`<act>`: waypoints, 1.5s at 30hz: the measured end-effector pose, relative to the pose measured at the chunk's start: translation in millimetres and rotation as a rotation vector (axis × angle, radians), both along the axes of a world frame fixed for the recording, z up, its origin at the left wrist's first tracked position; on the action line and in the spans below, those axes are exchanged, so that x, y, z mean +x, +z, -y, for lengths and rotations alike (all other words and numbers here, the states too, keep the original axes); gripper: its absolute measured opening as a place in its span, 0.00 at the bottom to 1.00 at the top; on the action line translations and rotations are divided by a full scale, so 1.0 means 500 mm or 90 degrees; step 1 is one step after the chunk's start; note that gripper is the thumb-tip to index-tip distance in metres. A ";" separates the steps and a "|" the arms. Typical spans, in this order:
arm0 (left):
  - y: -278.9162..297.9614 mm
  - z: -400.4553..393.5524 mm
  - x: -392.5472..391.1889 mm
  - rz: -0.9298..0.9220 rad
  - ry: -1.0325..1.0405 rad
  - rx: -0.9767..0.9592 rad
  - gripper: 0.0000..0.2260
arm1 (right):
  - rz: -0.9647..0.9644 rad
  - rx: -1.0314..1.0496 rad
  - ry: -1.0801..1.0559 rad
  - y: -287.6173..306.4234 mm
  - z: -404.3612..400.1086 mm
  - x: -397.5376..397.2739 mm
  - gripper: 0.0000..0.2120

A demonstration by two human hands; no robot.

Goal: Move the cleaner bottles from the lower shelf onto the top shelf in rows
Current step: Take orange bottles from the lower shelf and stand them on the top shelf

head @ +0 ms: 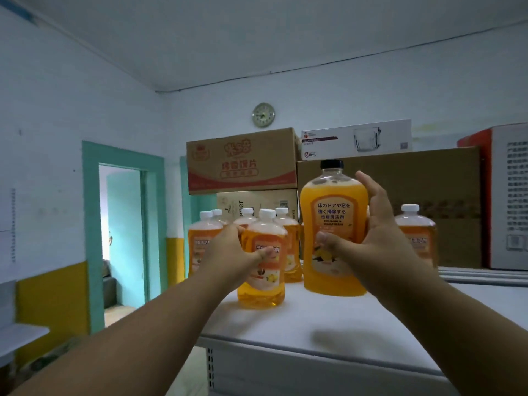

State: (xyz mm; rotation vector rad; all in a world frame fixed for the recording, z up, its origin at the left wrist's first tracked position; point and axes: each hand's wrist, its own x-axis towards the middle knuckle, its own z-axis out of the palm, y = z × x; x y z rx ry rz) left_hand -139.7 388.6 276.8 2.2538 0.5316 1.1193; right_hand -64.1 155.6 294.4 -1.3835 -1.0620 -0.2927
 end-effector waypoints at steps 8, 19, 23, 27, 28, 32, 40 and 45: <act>-0.019 -0.069 -0.029 -0.013 0.030 0.278 0.39 | -0.014 0.012 -0.094 -0.050 -0.099 -0.038 0.47; 0.013 -0.105 0.009 -0.087 0.070 0.554 0.43 | 0.032 -0.022 -0.168 -0.044 -0.140 -0.038 0.47; 0.020 -0.135 0.018 -0.128 0.096 0.587 0.42 | 0.019 -0.011 -0.170 -0.049 -0.149 -0.026 0.47; 0.025 -0.154 0.029 -0.169 0.111 0.597 0.43 | 0.008 -0.003 -0.164 -0.055 -0.160 -0.019 0.47; 0.025 -0.157 0.031 -0.173 0.112 0.601 0.43 | 0.010 -0.007 -0.169 -0.056 -0.164 -0.019 0.47; 0.025 -0.169 0.038 -0.173 0.109 0.602 0.43 | 0.018 -0.023 -0.177 -0.061 -0.175 -0.019 0.47; 0.022 -0.191 0.045 -0.166 0.085 0.600 0.44 | 0.020 -0.023 -0.188 -0.070 -0.187 -0.011 0.47; 0.021 -0.153 0.001 -0.063 0.125 0.584 0.38 | 0.051 -0.008 -0.201 -0.060 -0.175 -0.015 0.45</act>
